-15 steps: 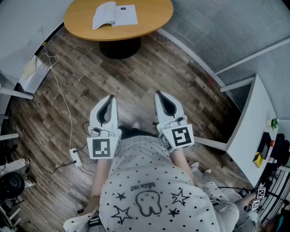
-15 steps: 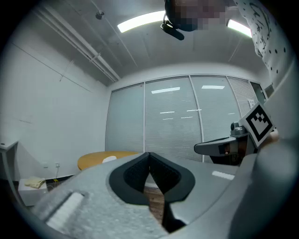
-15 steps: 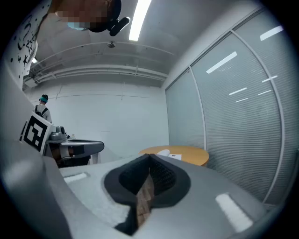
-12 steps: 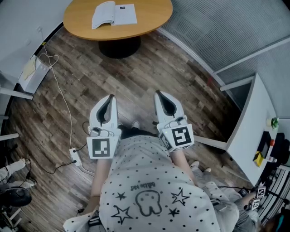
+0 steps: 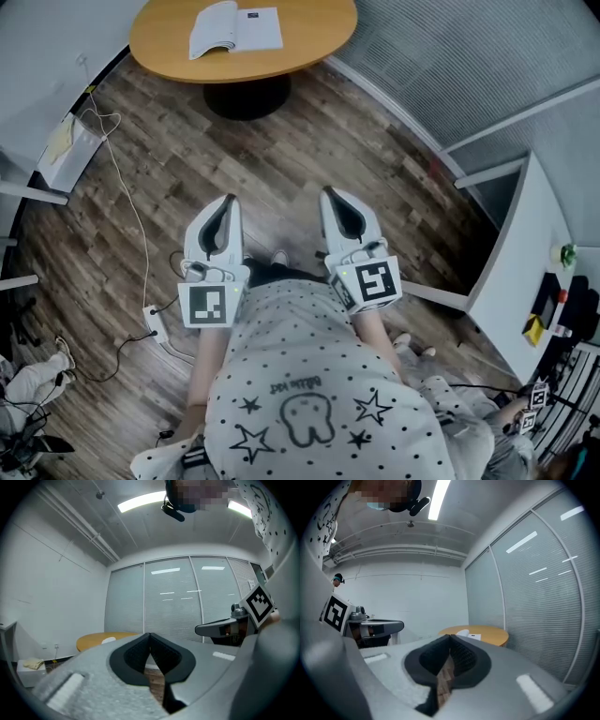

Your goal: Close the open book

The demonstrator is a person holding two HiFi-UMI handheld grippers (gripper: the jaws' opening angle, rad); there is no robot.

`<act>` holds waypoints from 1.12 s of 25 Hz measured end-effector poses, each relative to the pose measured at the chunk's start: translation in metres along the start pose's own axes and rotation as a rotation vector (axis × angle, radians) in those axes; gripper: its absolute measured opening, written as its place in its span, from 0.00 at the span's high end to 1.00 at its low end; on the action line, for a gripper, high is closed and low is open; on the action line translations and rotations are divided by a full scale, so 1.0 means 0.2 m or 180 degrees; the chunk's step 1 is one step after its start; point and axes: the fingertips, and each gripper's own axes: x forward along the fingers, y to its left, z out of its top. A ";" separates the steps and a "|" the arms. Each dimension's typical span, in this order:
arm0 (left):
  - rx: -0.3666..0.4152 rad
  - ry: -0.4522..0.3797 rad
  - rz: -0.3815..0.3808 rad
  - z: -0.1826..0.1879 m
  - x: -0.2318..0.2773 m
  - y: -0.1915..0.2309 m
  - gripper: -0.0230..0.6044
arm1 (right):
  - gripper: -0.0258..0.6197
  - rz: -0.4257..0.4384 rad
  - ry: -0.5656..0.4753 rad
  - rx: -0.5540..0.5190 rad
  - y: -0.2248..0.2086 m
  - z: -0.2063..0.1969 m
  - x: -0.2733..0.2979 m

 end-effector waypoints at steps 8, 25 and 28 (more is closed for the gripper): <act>0.0040 0.0070 -0.0096 -0.01 0.04 -0.01 0.95 | 0.95 -0.0053 0.0071 0.0090 -0.07 -0.03 -0.01; -0.0064 0.0144 -0.0122 -0.07 0.43 0.39 0.95 | 0.95 -0.0173 0.0304 0.0136 -0.21 -0.07 0.45; -0.0044 0.0165 -0.0161 -0.05 0.57 0.52 0.95 | 0.95 -0.0172 0.0270 0.0112 -0.22 0.01 0.64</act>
